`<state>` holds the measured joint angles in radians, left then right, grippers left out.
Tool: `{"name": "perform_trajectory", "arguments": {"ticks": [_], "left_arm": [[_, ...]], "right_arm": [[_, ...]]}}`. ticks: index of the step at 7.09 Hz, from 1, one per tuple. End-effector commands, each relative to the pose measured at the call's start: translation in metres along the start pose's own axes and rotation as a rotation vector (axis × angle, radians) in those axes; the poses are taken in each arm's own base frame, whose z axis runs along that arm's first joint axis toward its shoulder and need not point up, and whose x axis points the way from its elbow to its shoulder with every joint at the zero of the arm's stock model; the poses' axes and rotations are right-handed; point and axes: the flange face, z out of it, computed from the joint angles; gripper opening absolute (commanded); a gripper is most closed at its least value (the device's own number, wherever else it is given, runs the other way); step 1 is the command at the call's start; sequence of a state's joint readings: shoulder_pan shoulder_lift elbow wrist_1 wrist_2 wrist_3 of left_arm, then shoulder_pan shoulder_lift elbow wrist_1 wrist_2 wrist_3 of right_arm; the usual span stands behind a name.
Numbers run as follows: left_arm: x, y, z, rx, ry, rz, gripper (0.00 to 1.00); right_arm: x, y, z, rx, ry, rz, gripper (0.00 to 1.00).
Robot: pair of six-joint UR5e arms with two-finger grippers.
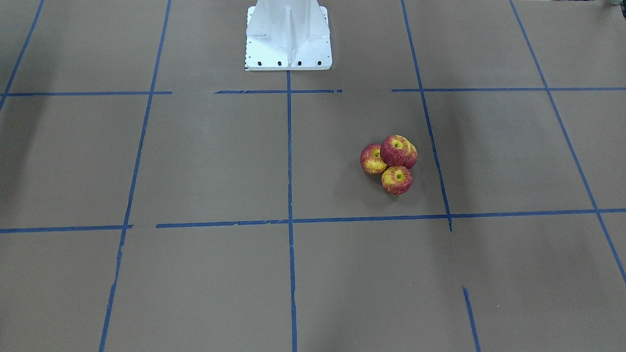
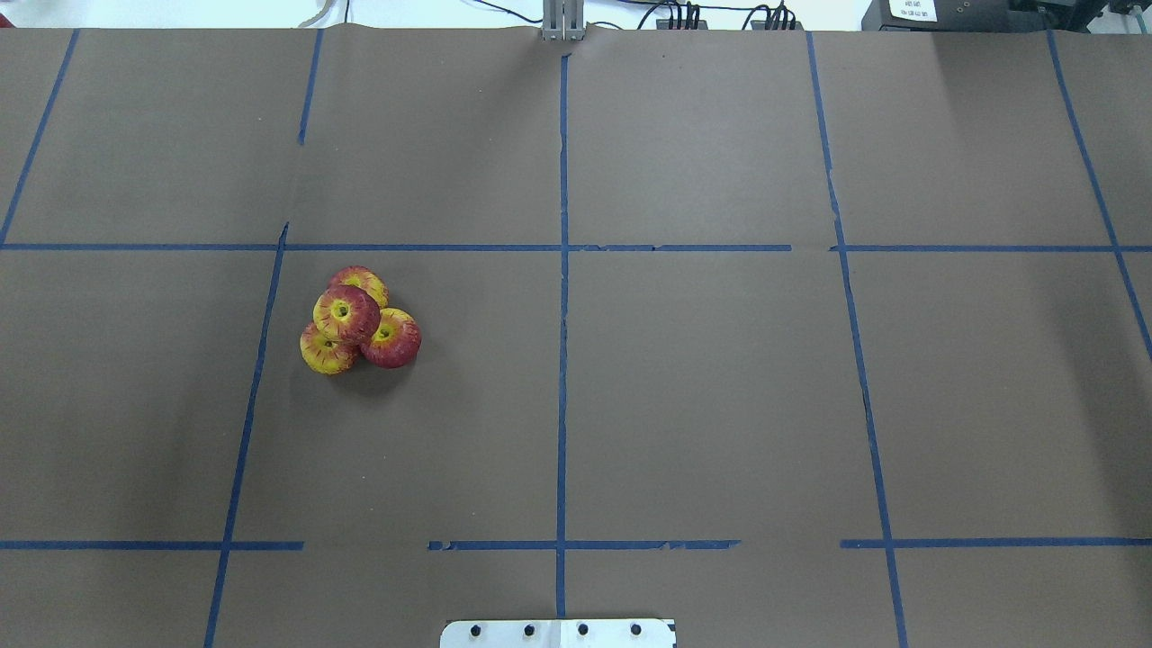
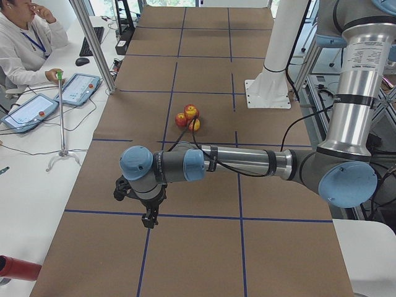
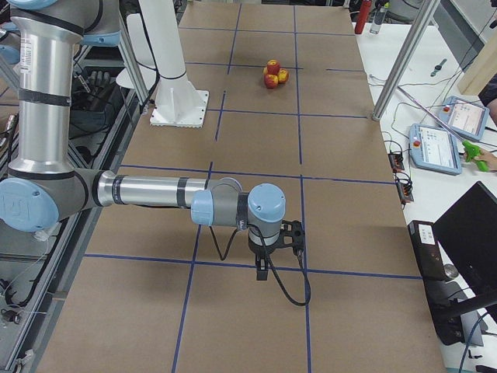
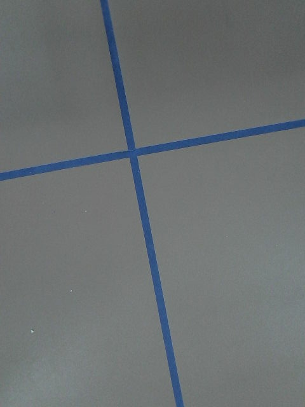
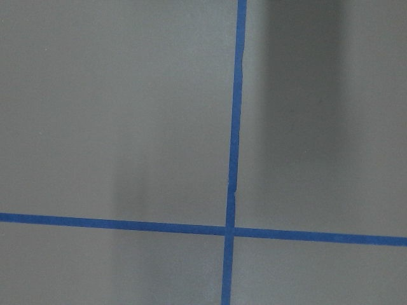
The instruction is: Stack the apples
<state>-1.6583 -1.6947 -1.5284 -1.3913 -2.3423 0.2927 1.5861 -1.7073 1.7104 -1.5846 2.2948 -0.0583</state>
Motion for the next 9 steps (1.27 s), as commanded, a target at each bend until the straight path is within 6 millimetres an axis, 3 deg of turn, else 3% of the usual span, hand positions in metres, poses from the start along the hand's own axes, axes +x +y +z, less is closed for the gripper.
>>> {"name": "perform_trajectory", "arguments": {"ticks": [1, 4, 9], "left_arm": [[0.008, -0.003, -0.008, 0.023, -0.005, -0.028, 1.00], [0.006, -0.005, -0.008, 0.052, -0.016, 0.002, 1.00], [0.036, -0.012, -0.040, 0.110, -0.041, 0.056, 1.00]], "right_arm": [[0.000, 0.000, 0.000, 0.000, 0.000, 0.000, 1.00], [0.000, 0.000, 0.000, 0.000, 0.000, 0.000, 1.00], [0.000, 0.000, 0.000, 0.000, 0.000, 0.000, 1.00]]}}
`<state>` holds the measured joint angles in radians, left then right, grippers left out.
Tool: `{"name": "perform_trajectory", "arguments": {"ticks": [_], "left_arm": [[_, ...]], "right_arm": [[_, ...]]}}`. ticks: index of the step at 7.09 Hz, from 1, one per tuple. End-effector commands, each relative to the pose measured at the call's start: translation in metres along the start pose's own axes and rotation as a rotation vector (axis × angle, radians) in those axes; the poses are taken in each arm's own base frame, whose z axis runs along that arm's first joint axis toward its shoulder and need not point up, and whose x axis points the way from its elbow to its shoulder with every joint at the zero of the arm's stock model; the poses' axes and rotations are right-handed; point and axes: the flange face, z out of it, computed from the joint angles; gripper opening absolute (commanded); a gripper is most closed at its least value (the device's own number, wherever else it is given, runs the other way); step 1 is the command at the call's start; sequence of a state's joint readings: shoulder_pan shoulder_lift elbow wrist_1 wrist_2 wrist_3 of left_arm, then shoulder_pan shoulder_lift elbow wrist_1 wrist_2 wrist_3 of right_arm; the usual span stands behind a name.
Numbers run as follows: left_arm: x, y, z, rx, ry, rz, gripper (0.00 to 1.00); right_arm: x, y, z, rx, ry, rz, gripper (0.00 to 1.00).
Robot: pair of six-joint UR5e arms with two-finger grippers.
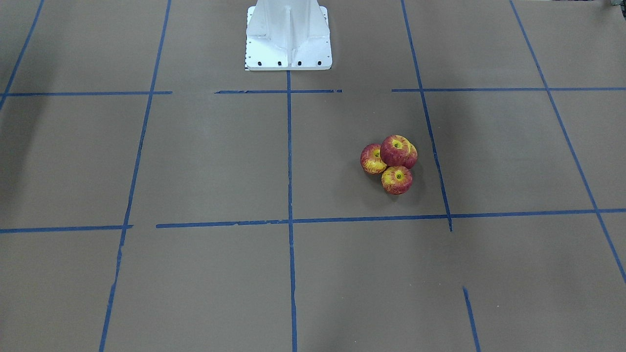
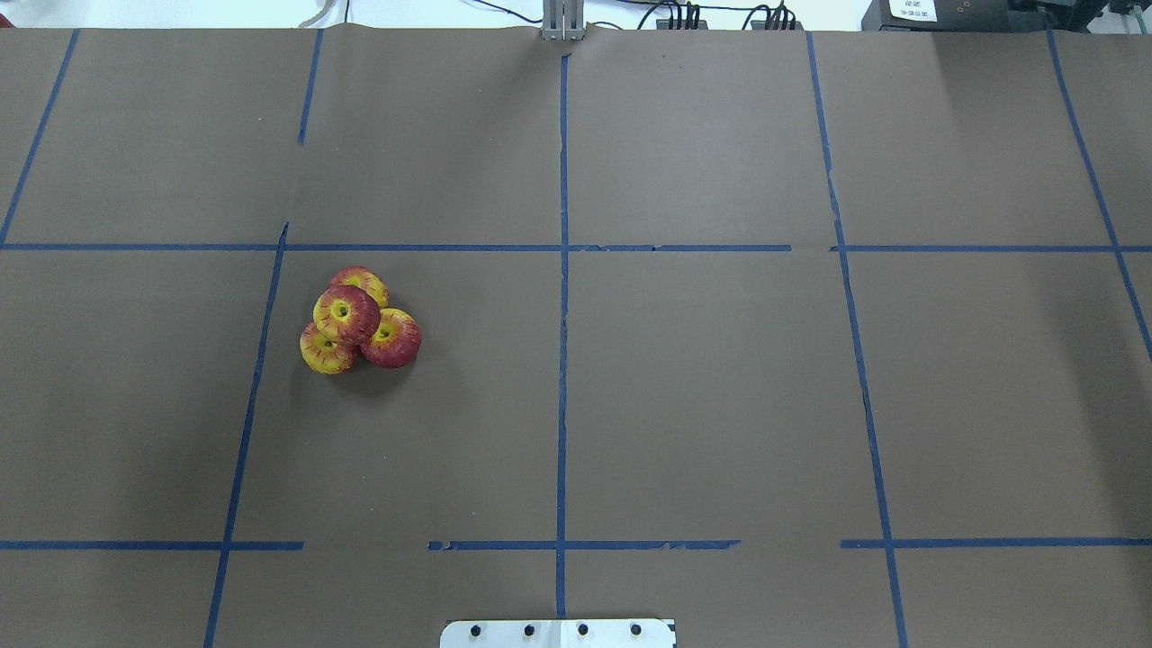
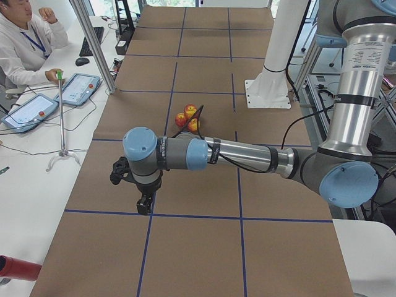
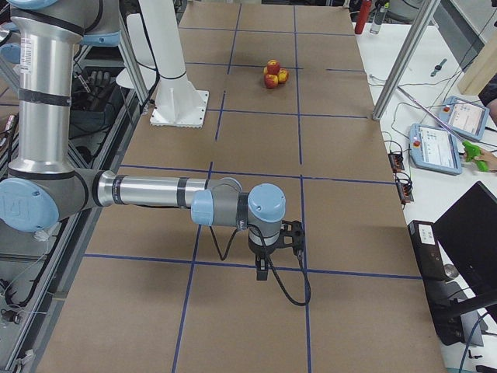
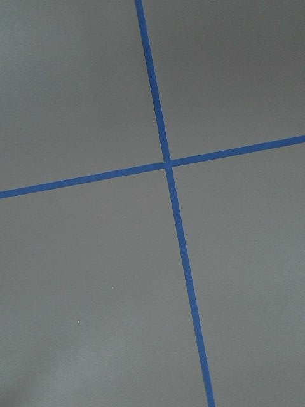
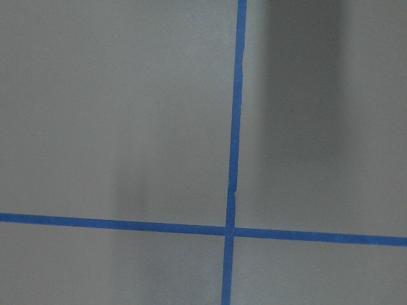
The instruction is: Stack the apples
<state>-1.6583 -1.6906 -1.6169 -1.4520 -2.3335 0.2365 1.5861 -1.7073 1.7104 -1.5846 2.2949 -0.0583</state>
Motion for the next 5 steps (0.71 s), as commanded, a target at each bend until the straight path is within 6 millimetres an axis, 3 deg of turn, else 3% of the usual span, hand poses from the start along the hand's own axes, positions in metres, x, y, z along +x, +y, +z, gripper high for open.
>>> {"name": "perform_trajectory", "arguments": {"ticks": [1, 5], "left_arm": [[0.008, -0.006, -0.010, 0.019, -0.007, 0.021, 1.00], [0.001, 0.004, 0.002, -0.001, 0.002, 0.002, 1.00]], "right_arm": [[0.000, 0.000, 0.000, 0.000, 0.000, 0.000, 1.00], [0.000, 0.000, 0.000, 0.000, 0.000, 0.000, 1.00]]}}
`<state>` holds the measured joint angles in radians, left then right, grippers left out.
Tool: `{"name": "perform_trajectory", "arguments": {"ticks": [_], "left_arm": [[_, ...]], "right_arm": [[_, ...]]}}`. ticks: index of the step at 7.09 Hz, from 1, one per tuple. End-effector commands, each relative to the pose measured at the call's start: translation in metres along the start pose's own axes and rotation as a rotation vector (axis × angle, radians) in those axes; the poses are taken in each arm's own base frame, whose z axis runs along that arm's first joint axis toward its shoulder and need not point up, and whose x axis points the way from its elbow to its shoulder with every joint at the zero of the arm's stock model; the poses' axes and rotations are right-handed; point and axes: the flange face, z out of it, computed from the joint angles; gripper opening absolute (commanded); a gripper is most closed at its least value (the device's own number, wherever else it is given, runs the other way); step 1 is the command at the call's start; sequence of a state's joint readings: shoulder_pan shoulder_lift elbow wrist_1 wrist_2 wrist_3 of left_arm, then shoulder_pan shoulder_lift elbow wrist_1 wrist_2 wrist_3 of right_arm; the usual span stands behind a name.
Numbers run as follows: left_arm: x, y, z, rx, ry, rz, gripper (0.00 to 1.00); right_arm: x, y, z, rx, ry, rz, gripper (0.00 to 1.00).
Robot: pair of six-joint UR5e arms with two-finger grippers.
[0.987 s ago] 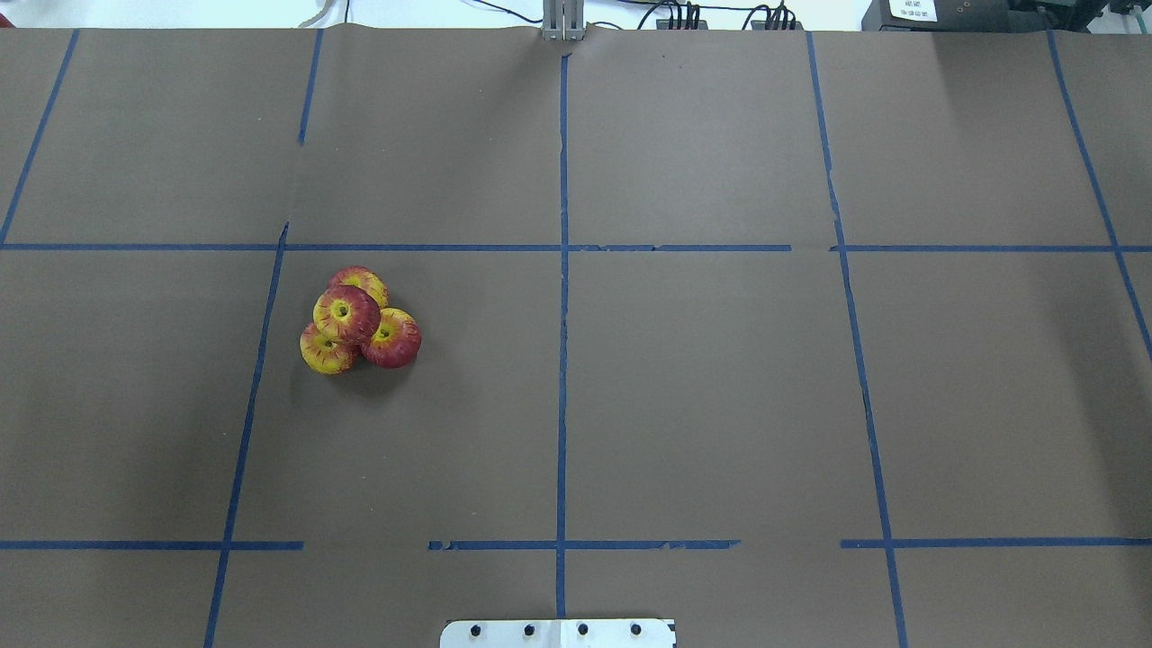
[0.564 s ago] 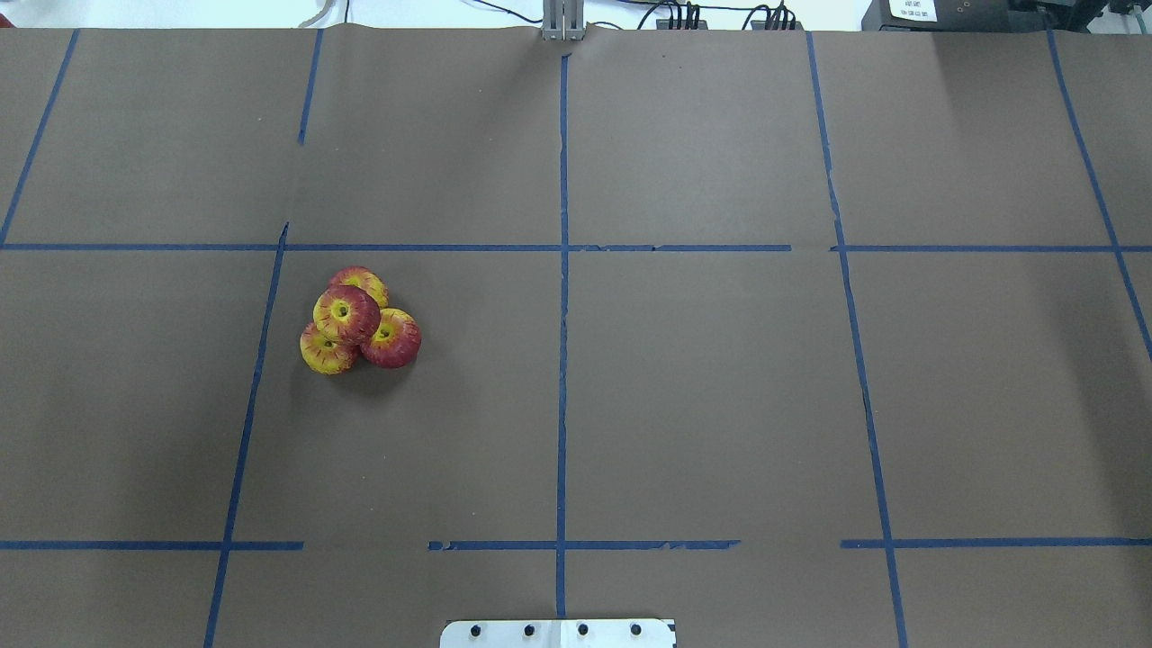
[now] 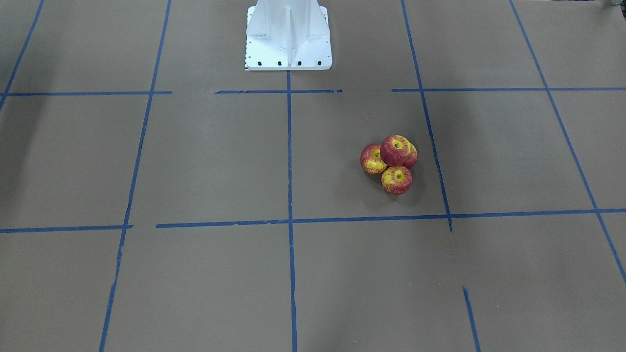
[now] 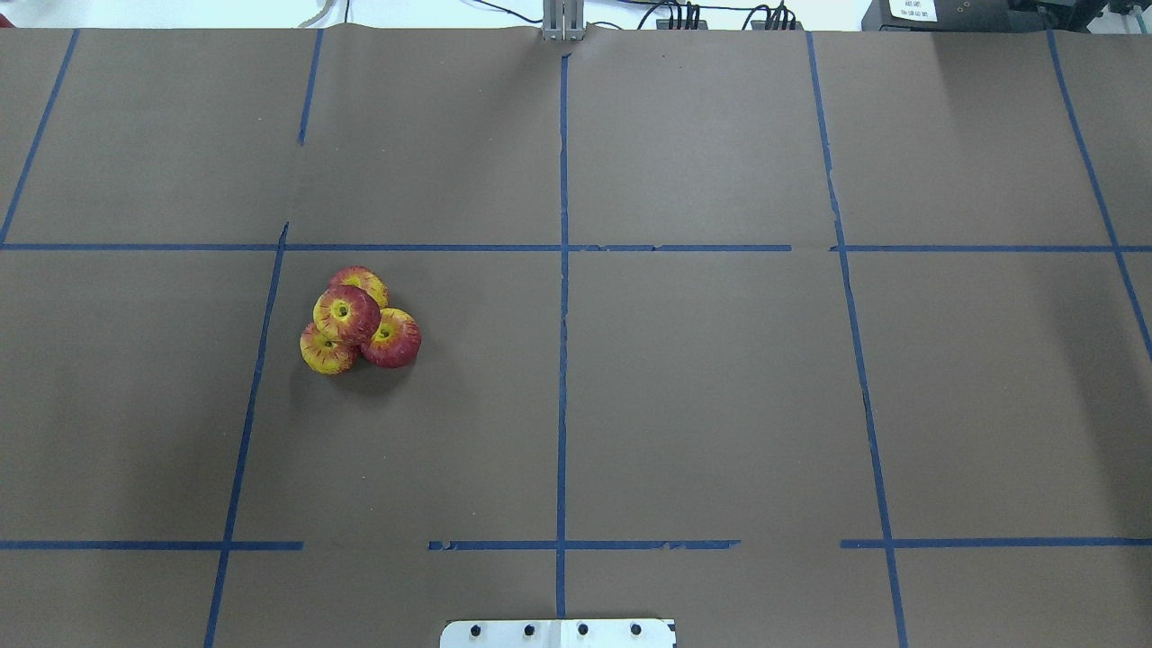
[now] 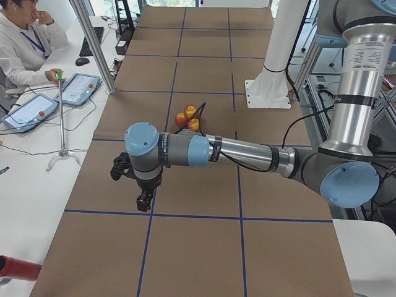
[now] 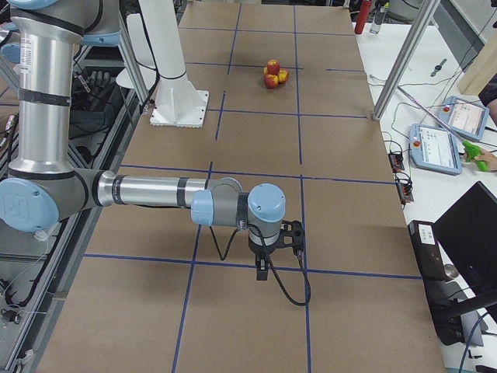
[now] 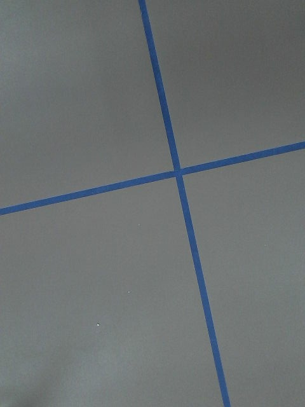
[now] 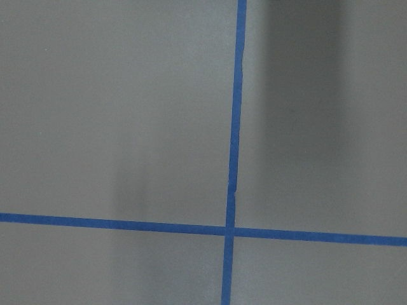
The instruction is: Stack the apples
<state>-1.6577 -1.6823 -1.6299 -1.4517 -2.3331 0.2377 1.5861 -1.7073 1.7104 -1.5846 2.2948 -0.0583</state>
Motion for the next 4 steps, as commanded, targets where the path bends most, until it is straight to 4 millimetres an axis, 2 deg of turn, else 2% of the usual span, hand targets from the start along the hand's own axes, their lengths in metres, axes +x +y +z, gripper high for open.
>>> {"name": "perform_trajectory", "arguments": {"ticks": [1, 4], "left_arm": [[-0.0011, 0.0007, 0.0009, 0.000, 0.000, 0.000, 1.00], [0.0015, -0.0016, -0.0014, 0.004, -0.002, 0.005, 1.00]], "right_arm": [[0.0000, 0.0000, 0.0000, 0.000, 0.000, 0.000, 1.00], [0.0000, 0.0000, 0.0000, 0.000, 0.000, 0.000, 1.00]]}}
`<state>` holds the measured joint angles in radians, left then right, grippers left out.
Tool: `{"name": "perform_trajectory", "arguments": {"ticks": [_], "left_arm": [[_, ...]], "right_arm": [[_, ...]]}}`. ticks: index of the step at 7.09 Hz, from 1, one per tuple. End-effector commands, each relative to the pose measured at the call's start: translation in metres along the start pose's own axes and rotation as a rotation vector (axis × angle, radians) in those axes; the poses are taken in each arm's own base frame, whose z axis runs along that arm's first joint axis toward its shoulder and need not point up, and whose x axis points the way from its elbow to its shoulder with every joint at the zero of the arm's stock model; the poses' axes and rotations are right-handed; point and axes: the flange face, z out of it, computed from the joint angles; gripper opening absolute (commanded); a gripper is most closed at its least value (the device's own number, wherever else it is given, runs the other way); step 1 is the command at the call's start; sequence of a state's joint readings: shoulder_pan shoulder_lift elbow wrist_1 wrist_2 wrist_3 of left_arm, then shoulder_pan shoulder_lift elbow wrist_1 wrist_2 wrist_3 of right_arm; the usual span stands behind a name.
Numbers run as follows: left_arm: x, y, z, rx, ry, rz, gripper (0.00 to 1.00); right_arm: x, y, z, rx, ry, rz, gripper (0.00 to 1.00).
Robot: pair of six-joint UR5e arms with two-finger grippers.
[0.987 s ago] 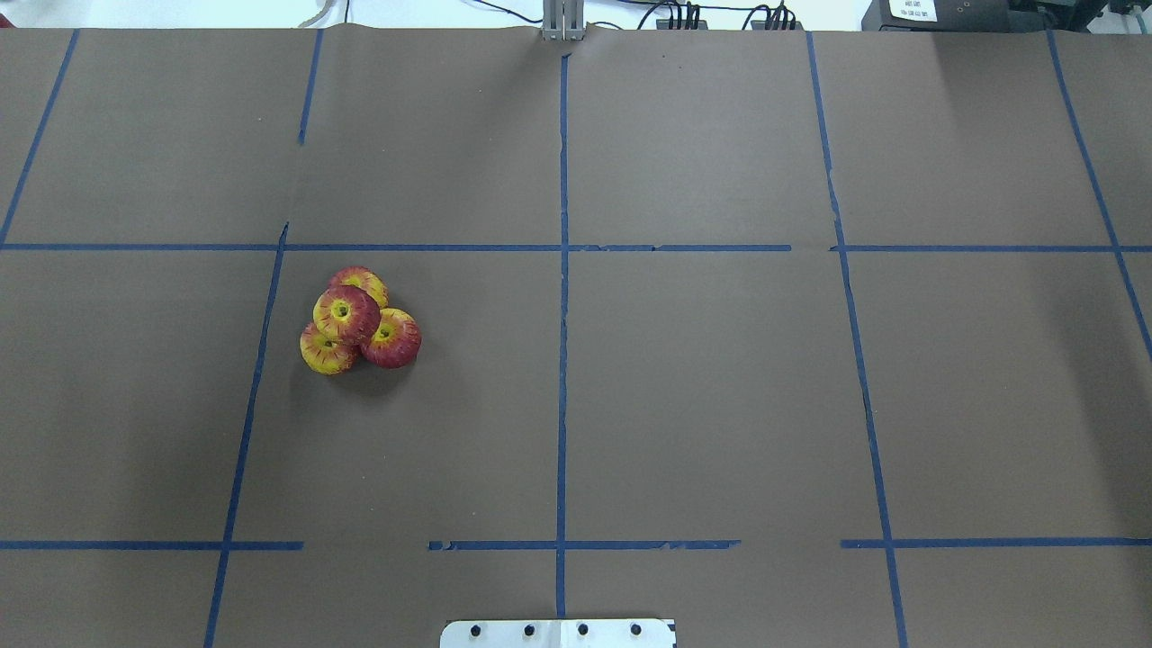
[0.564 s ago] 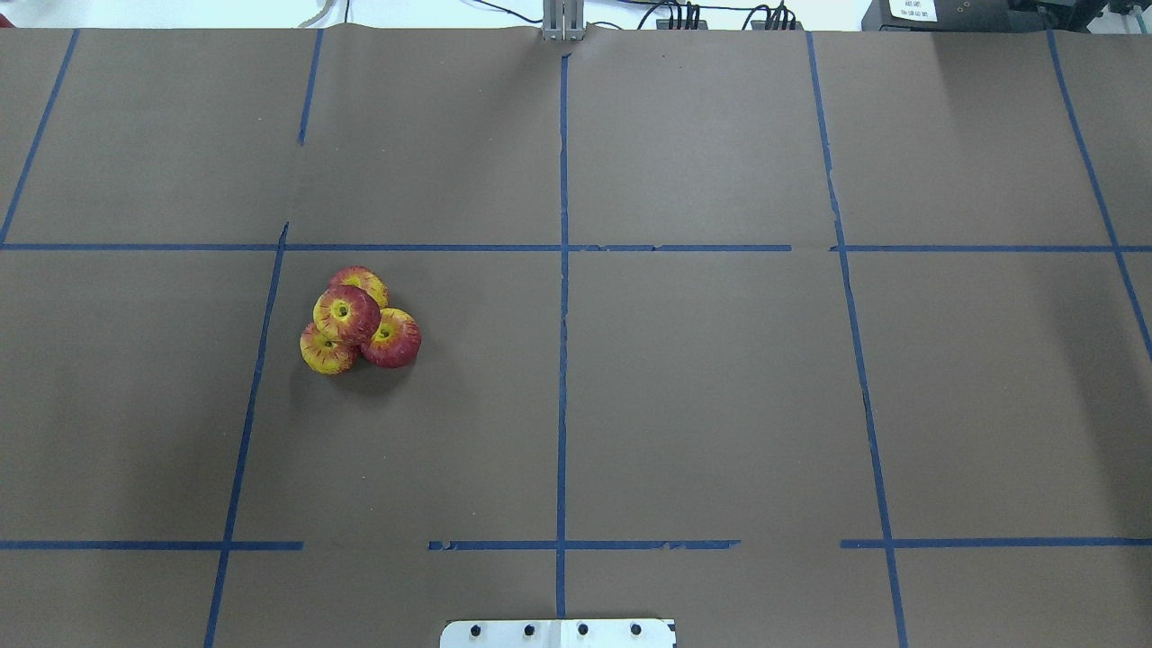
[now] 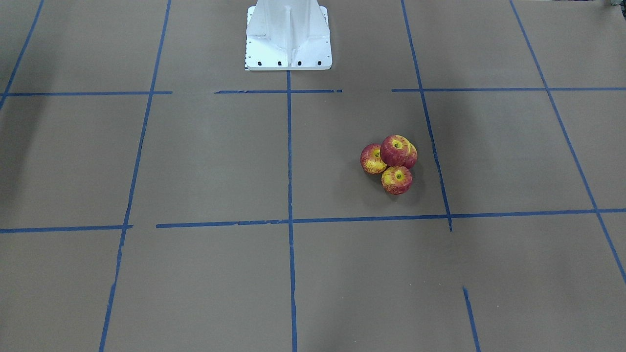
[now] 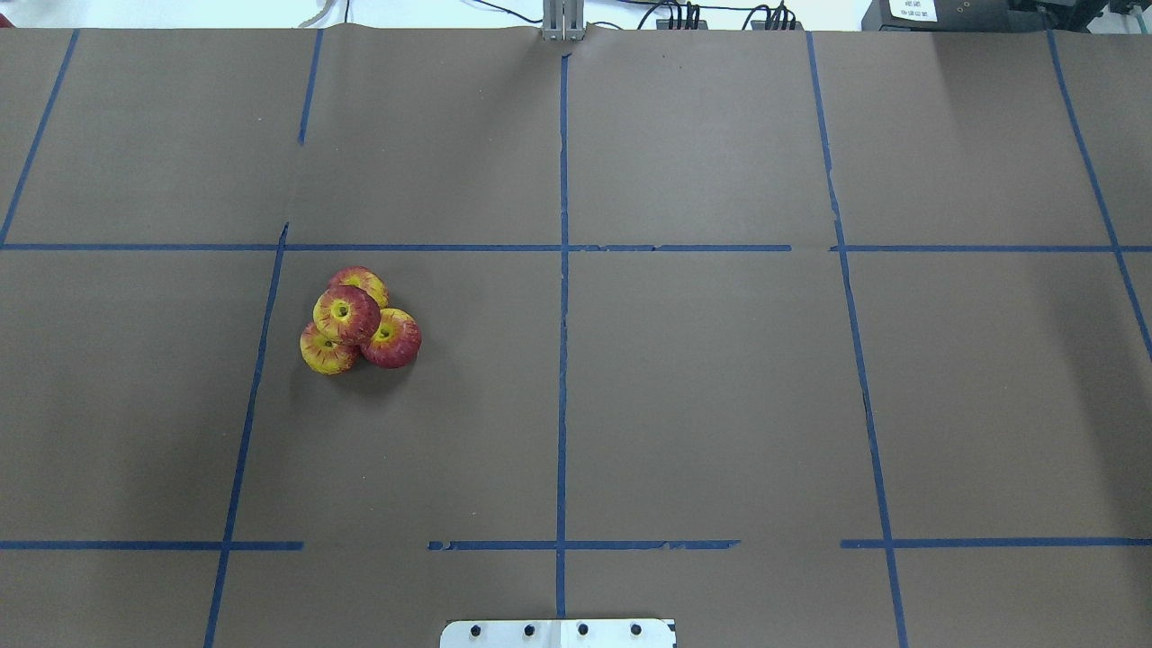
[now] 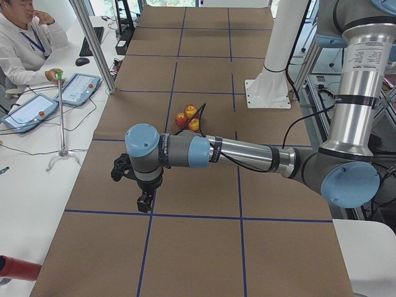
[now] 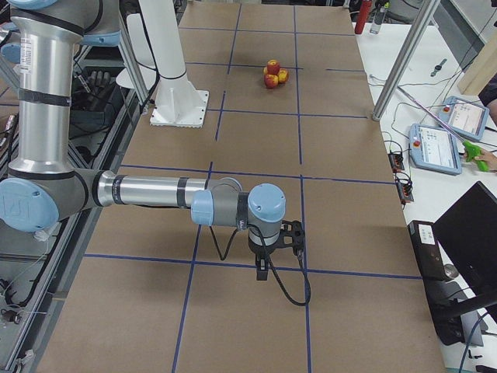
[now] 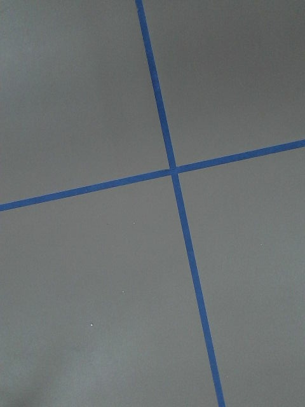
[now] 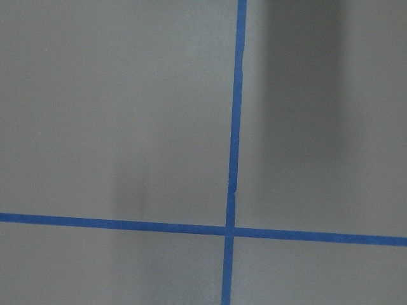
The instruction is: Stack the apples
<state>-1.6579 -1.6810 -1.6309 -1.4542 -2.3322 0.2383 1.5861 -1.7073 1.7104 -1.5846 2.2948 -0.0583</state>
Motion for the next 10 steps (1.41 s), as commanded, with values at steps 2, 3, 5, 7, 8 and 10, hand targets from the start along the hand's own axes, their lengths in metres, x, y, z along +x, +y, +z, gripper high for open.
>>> {"name": "perform_trajectory", "arguments": {"ticks": [2, 3, 5, 7, 8, 10], "left_arm": [[0.001, -0.004, -0.002, 0.004, 0.000, -0.001, 1.00], [0.000, -0.003, 0.000, -0.001, 0.001, -0.003, 1.00], [0.004, -0.008, -0.005, 0.012, 0.000, 0.013, 1.00], [0.009, -0.011, -0.009, 0.022, -0.001, 0.027, 1.00], [0.007, -0.012, -0.006, 0.016, 0.000, 0.024, 1.00], [0.006, -0.013, -0.005, 0.026, -0.002, 0.032, 1.00]], "right_arm": [[0.000, 0.000, 0.000, 0.000, 0.000, 0.000, 1.00], [0.000, 0.000, 0.000, 0.000, 0.000, 0.000, 1.00], [0.000, 0.000, 0.000, 0.000, 0.000, 0.000, 1.00], [0.000, 0.000, 0.000, 0.000, 0.000, 0.000, 1.00], [0.000, 0.000, 0.000, 0.000, 0.000, 0.000, 1.00], [0.000, 0.000, 0.000, 0.000, 0.000, 0.000, 1.00]]}}
